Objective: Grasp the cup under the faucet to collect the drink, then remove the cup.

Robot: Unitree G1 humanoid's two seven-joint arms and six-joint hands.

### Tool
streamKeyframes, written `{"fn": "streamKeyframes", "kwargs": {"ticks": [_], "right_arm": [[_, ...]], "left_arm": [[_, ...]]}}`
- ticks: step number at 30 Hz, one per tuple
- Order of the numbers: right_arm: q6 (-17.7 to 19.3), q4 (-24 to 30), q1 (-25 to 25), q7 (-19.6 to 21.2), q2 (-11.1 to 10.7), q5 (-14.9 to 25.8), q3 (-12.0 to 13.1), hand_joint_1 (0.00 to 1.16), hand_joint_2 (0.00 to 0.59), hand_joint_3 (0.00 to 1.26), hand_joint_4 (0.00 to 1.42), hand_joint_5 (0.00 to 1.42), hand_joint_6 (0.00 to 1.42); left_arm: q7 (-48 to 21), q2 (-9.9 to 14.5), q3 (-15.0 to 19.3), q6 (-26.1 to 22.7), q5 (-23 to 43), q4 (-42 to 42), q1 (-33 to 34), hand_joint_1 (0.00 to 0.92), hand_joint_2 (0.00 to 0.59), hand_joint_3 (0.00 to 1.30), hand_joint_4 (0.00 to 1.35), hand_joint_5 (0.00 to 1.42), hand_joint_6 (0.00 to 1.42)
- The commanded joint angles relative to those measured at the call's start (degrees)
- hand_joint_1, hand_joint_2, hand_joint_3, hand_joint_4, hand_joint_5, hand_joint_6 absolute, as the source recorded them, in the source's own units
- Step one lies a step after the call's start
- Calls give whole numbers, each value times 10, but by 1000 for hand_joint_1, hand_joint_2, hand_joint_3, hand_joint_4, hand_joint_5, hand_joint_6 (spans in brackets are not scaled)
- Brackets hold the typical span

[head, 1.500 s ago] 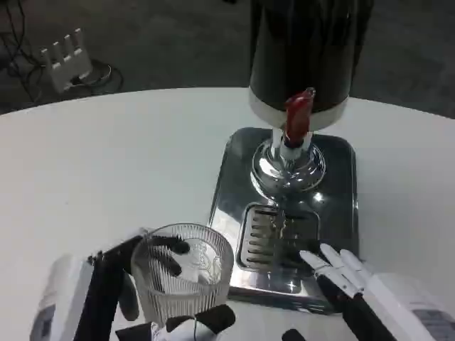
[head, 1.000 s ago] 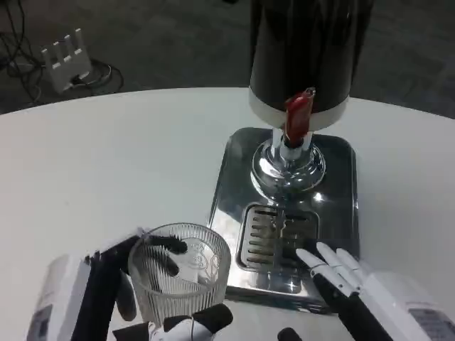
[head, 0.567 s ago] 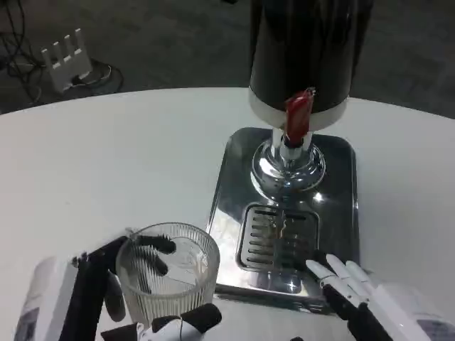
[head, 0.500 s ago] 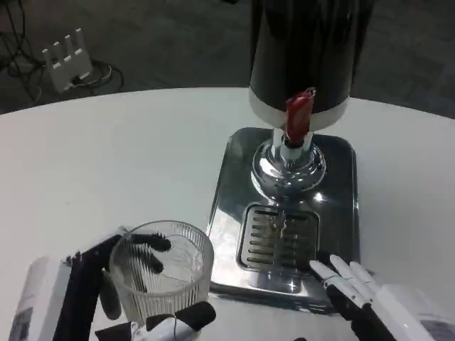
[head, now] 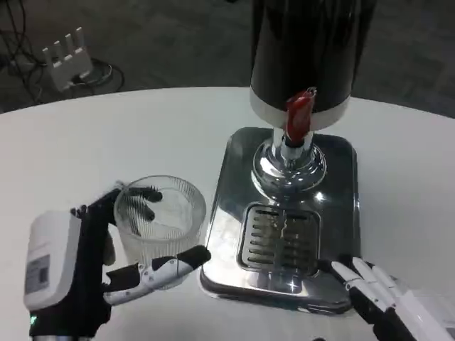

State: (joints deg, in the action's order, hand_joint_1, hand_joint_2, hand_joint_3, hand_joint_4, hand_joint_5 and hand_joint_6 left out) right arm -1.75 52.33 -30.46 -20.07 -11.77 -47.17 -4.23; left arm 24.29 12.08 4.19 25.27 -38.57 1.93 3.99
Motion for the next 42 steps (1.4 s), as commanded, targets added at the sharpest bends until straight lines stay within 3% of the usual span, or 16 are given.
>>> {"fn": "streamKeyframes", "kwargs": {"ticks": [1, 11, 16, 22, 32, 42], "right_arm": [[8, 7, -10, 7, -5, 12, 12, 424, 455, 95, 0, 0, 0], [14, 5, -18, 1, -11, 5, -4, 424, 455, 95, 0, 0, 0], [9, 14, -23, -1, -12, 4, -3, 424, 455, 95, 0, 0, 0], [7, 15, -33, -2, -13, 7, 4, 424, 455, 95, 0, 0, 0], [10, 4, -45, 3, -14, 8, 1, 424, 455, 95, 0, 0, 0], [9, 0, -43, 5, -13, 17, 3, 424, 455, 95, 0, 0, 0]], "left_arm": [[56, 10, -30, -10, -29, 93, 81, 594, 44, 802, 941, 1092, 1211], [221, 15, -148, -24, -113, 320, 251, 595, 48, 802, 952, 1096, 1214], [327, -9, -186, -37, -121, 410, 289, 593, 45, 802, 953, 1103, 1246], [384, -42, -214, -45, -100, 498, 316, 582, 39, 802, 947, 1116, 1259], [373, -100, -221, -52, -24, 602, 371, 557, 39, 802, 953, 1131, 1264], [263, -107, -229, -47, 28, 613, 413, 529, 25, 802, 964, 1133, 1264]]}}
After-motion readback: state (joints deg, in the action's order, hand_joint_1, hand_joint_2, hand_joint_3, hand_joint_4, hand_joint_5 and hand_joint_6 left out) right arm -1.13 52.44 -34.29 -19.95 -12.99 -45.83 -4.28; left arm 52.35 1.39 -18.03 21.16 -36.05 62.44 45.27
